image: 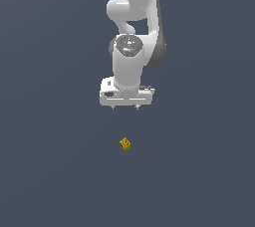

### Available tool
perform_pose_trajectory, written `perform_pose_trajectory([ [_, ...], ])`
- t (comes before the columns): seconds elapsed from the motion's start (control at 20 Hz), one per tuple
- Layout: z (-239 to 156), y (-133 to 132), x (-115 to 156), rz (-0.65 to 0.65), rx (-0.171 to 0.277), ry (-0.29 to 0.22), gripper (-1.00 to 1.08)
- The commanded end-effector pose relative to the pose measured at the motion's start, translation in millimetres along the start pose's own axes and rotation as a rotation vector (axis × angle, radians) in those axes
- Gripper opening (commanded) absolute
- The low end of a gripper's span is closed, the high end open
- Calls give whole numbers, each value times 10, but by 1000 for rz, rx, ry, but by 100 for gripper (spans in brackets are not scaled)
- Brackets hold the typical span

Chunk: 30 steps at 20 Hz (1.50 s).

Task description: Pick up the object and move it to a goal position.

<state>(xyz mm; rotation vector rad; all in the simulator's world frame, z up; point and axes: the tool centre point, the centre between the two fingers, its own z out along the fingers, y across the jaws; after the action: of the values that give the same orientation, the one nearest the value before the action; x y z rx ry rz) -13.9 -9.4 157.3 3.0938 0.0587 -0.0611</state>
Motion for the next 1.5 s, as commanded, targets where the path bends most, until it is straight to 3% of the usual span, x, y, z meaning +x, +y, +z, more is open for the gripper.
perform_pose_trajectory([
  [0.0,0,0,0,0,0,0,100],
  [0.85,-66,-126,39,-29,16,4,100],
  [1.45,140,-83,358,-184,14,14,100],
])
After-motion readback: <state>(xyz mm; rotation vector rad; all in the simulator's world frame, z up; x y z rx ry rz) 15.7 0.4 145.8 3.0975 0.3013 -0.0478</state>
